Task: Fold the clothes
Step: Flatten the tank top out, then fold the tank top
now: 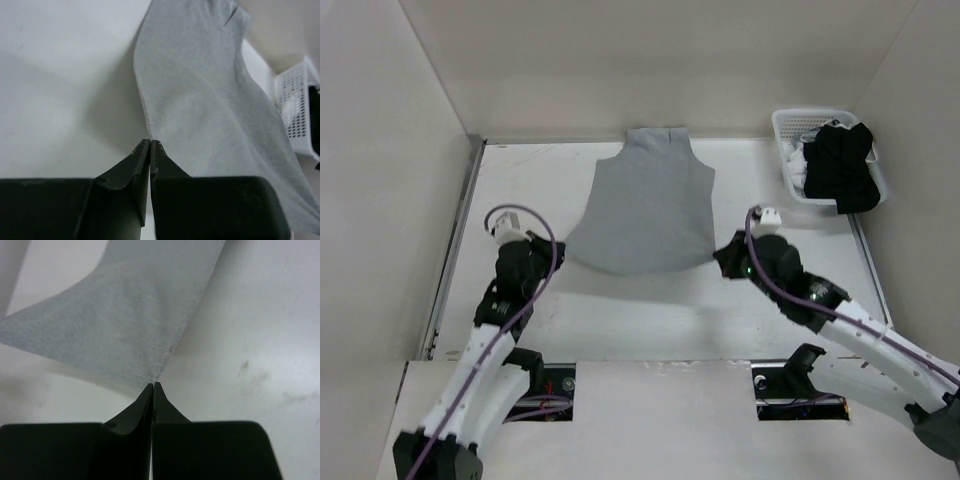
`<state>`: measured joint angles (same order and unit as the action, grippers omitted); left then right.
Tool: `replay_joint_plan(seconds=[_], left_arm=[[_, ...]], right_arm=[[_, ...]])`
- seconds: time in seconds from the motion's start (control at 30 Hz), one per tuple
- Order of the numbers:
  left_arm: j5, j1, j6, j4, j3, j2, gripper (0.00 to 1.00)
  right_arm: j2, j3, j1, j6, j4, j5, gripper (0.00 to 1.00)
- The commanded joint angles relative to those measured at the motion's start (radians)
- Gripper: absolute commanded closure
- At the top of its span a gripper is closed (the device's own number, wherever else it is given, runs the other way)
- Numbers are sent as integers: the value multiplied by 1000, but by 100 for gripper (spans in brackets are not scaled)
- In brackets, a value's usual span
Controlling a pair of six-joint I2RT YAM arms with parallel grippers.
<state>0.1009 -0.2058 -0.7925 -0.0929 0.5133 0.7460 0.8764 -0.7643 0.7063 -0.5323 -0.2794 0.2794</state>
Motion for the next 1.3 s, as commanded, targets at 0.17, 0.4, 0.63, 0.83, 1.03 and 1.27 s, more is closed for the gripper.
replay_joint_plan(seconds=[0.17, 0.4, 0.63, 0.83, 1.03, 1.27], left_arm=[[16, -103, -91, -439, -90, -479, 100], [178, -272, -189, -613, -15, -520, 100], [292, -226, -110, -229, 69, -205, 100], [289, -68, -80, 194, 292, 336, 100], [225, 10, -33, 294, 725, 888, 100], [97, 55, 4, 131, 1049, 1228, 56]], right_arm=[[-293, 230, 429, -421, -229, 159, 100], [-294, 221, 675, -632, -409, 214, 100], [-128, 114, 286, -288, -143, 178, 100], [217, -76, -237, -77, 228, -125, 100], [733, -513, -440, -54, 302, -253, 100], [1139, -925, -482, -90, 154, -264, 57]])
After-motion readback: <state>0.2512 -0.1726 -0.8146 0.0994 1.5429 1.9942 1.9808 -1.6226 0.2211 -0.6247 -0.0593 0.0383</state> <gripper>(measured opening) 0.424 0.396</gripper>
